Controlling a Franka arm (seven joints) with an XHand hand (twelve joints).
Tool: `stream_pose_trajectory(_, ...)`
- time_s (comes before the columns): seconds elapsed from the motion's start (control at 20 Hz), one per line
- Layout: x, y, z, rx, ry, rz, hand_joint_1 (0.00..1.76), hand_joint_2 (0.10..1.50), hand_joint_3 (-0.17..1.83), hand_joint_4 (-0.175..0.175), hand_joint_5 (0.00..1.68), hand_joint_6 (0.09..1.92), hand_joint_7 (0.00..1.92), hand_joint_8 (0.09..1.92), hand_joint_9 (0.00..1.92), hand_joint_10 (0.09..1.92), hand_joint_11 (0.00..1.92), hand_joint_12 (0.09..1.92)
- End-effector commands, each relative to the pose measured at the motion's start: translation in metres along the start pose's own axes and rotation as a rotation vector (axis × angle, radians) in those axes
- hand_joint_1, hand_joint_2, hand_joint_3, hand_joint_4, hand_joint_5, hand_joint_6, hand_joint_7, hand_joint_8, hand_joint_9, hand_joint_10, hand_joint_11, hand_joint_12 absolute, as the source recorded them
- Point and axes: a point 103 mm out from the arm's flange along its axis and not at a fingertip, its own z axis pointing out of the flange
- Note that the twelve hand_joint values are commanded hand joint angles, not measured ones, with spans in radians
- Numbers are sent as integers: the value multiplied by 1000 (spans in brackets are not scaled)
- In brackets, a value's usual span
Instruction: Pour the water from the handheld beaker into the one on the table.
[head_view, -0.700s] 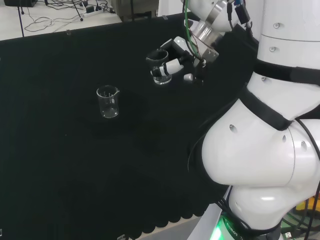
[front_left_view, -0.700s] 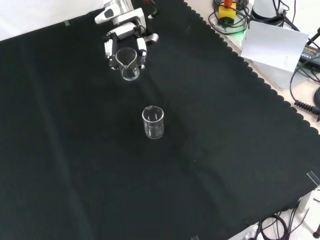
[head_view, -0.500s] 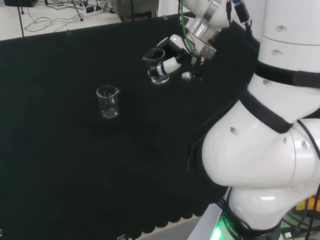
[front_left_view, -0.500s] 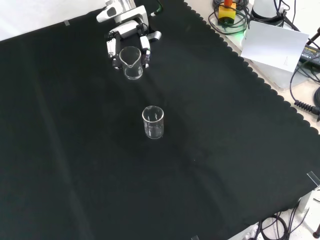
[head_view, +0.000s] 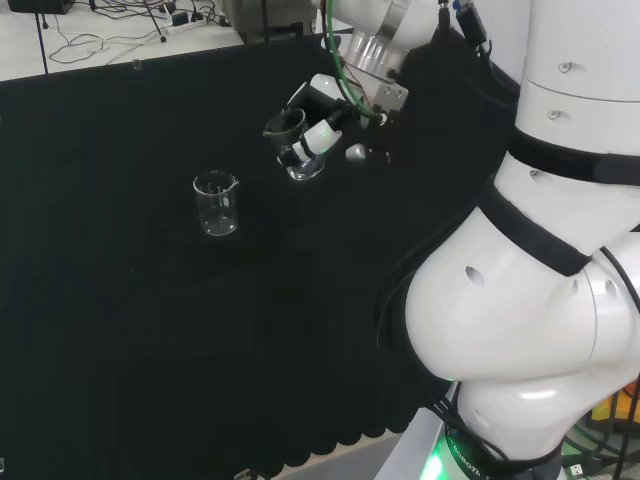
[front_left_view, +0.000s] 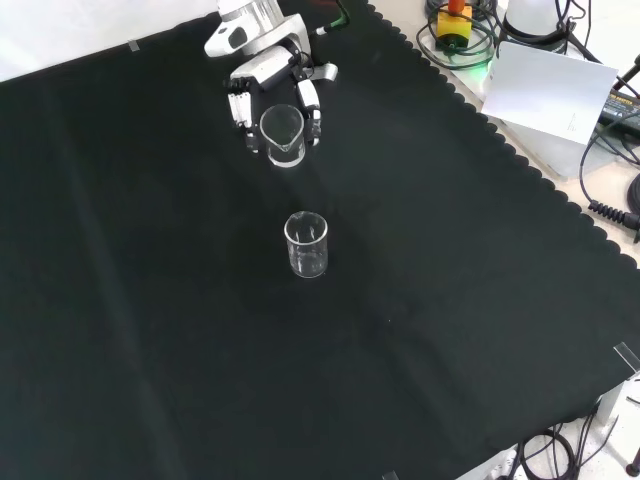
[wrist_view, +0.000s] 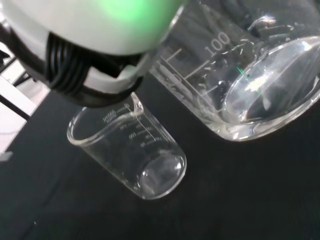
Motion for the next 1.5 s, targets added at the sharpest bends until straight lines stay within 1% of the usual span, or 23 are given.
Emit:
stream_pose_trajectory(0.05, 18, 9, 5, 94, -109, 27, 1322, 677, 503, -175, 1538, 87, 1576, 87, 1603, 87, 1206, 823)
stream_pose_trajectory(0.2, 27, 13, 7, 118, -155, 27, 1322, 680, 498, -175, 1536, 87, 1575, 87, 1602, 87, 1208, 823)
stream_pose_trajectory(0.4, 39, 19, 9, 142, -199, 29, 1321, 685, 490, -175, 1534, 87, 1574, 87, 1602, 87, 1210, 822)
stream_pose_trajectory(0.7, 50, 26, 14, 178, -261, 51, 1321, 692, 479, -175, 1531, 87, 1572, 87, 1601, 87, 1212, 821)
stream_pose_trajectory(1.05, 59, 34, 15, 220, -345, 79, 1321, 698, 467, -175, 1527, 87, 1571, 87, 1600, 87, 1214, 818)
stream_pose_trajectory(1.2, 62, 38, 14, 247, -376, 95, 1321, 701, 463, -175, 1526, 87, 1570, 87, 1599, 87, 1215, 817)
stream_pose_trajectory(1.5, 66, 42, 16, 292, -427, 107, 1321, 705, 456, -175, 1523, 87, 1569, 87, 1599, 87, 1221, 816)
